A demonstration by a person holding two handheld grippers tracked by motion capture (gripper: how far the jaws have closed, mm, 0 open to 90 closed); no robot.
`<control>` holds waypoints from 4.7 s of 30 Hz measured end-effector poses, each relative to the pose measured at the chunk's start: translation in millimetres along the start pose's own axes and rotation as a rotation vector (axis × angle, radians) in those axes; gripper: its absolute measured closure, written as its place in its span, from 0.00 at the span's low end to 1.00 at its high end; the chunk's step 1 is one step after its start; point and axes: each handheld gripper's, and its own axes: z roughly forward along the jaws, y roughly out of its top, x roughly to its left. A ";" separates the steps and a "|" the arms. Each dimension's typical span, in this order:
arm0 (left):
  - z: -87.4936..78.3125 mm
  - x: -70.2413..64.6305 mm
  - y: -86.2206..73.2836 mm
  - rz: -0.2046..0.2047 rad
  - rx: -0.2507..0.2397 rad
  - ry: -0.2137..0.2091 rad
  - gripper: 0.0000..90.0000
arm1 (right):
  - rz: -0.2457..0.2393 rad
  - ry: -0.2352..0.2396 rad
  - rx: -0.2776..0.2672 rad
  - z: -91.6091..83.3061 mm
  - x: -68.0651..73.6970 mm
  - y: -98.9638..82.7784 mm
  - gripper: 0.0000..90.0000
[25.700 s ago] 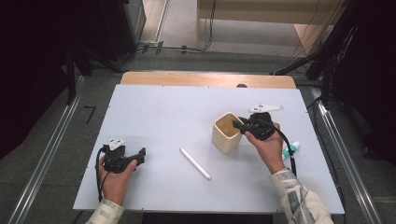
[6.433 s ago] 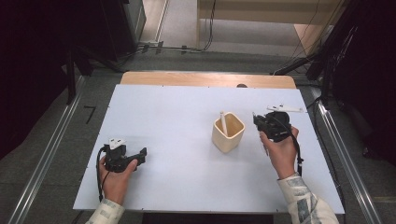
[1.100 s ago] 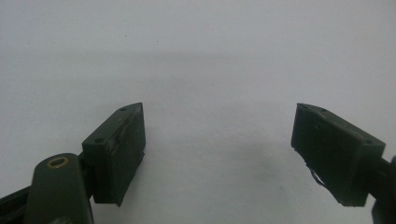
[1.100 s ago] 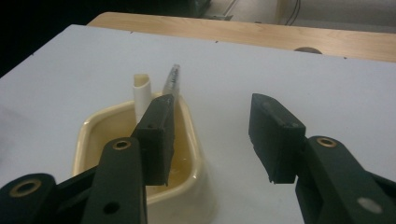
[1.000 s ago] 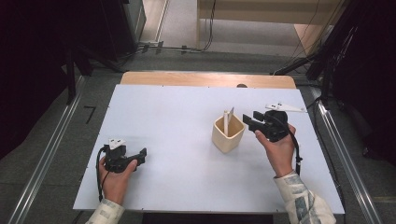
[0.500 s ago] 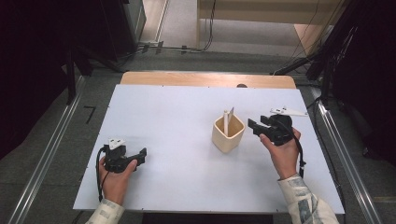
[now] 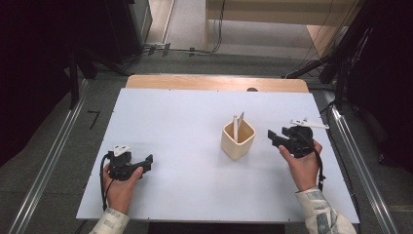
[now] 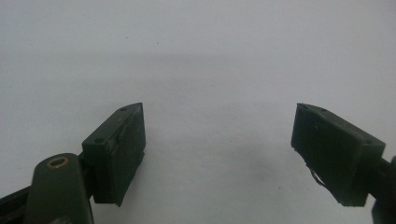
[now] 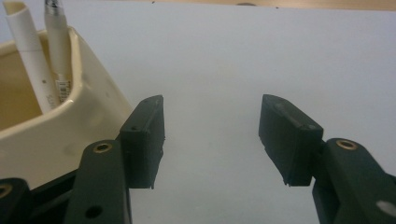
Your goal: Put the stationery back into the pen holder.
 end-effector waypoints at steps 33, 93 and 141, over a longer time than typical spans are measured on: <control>-0.1 -0.3 0.1 -0.001 0.001 -0.004 0.21 | 0.098 -0.171 0.063 -17.0 -41.9 -35.4 0.35; -0.3 -0.9 0.0 -0.004 -0.002 -0.006 0.21 | 0.141 -0.247 0.130 -2.1 -58.0 -63.9 0.35; -1.2 -0.9 0.0 -0.005 -0.005 -0.005 0.21 | 0.082 -0.214 0.204 5.4 -60.6 -64.3 0.71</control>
